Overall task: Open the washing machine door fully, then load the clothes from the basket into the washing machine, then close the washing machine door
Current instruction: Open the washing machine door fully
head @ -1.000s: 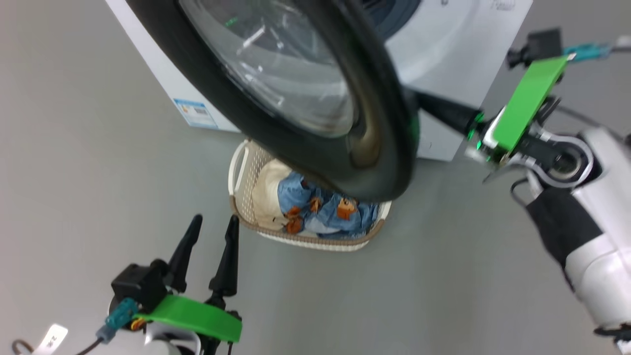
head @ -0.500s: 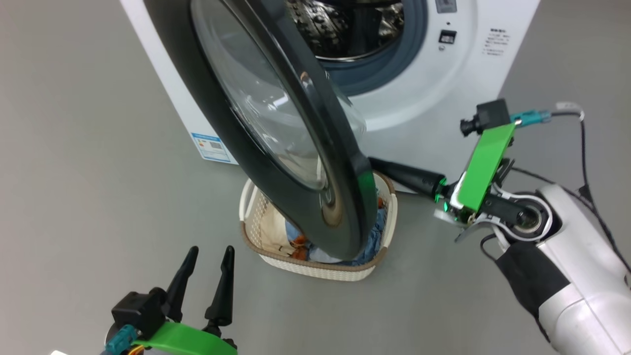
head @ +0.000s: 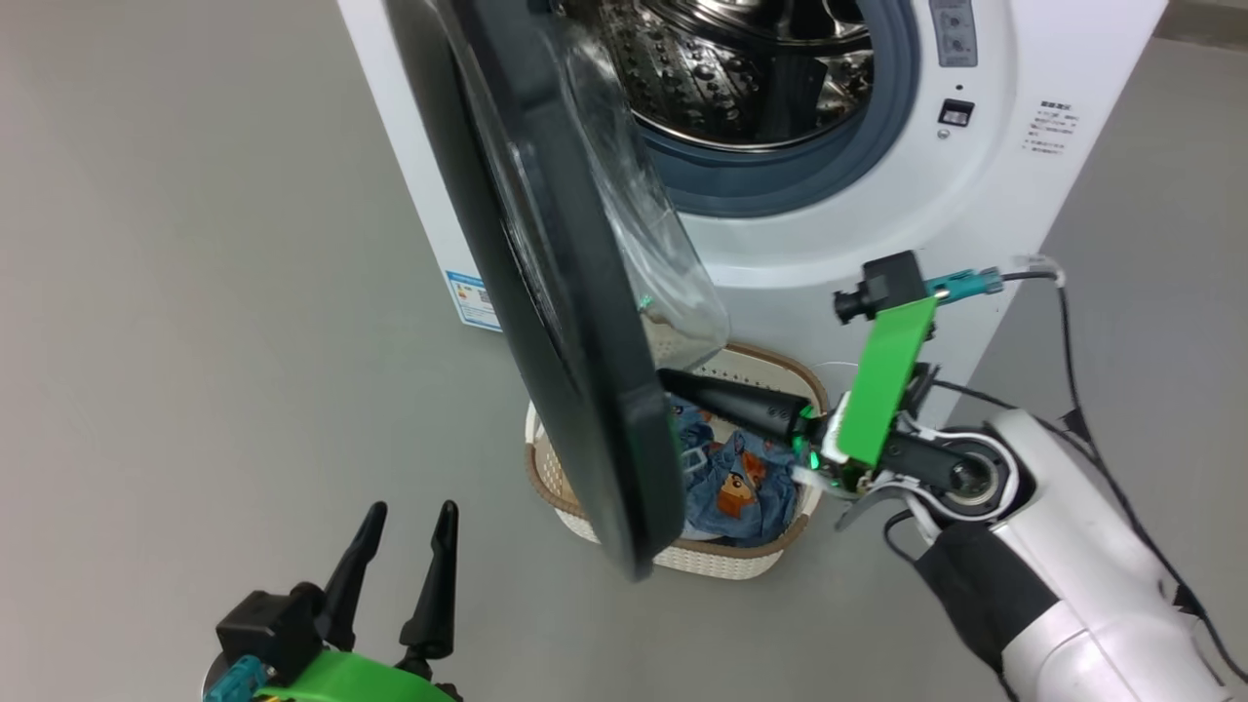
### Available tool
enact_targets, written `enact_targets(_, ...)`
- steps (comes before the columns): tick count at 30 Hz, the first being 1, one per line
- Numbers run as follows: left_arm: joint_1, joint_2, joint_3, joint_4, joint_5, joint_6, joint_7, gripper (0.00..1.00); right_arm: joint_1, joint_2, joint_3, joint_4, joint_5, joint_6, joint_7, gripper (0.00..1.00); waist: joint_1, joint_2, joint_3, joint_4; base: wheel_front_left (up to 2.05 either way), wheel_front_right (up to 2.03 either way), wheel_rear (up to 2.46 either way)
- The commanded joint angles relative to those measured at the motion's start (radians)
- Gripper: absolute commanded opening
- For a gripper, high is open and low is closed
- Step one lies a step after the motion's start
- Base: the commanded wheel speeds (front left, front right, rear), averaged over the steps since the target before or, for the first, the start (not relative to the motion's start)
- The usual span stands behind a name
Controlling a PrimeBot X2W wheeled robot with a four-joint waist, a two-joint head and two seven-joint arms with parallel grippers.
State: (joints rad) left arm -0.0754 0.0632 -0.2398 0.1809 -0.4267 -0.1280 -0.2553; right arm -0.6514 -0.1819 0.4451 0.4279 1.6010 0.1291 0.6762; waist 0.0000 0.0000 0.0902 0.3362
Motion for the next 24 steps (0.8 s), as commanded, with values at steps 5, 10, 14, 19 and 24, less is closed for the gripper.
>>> enact_targets(5, -0.002, 0.016, 0.041, -0.026, 0.014, -0.003, -0.006, 1.0, 0.023, 0.062, 0.031, -0.023, -0.016, 0.002, -0.001, 0.0, 0.0, 0.0, -0.013, 0.016, 0.0, 0.0, 0.0)
enact_targets(10, 0.002, 0.019, 0.05, -0.026, 0.016, -0.003, -0.006, 1.0, 0.031, 0.082, 0.039, -0.021, -0.017, 0.002, -0.007, 0.0, 0.0, 0.0, -0.023, 0.011, 0.0, 0.0, 0.0)
enact_targets(14, 0.006, 0.022, 0.047, -0.028, 0.018, -0.003, -0.006, 1.0, 0.046, 0.082, 0.034, -0.023, -0.021, 0.002, -0.017, 0.0, 0.0, 0.0, -0.031, -0.002, 0.0, 0.0, 0.0)
enact_targets(19, 0.008, 0.035, 0.039, -0.021, 0.014, -0.003, -0.006, 1.0, 0.07, 0.067, 0.019, -0.028, -0.031, 0.002, -0.043, 0.18, 0.0, 0.0, -0.04, -0.038, 0.0, 0.0, 0.0)
enact_targets(24, 0.008, 0.051, 0.047, -0.023, 0.012, -0.003, -0.006, 1.0, 0.104, 0.041, -0.002, -0.043, -0.038, 0.002, -0.076, 1.0, 0.0, 0.0, -0.048, -0.087, 0.0, 0.0, 0.0)
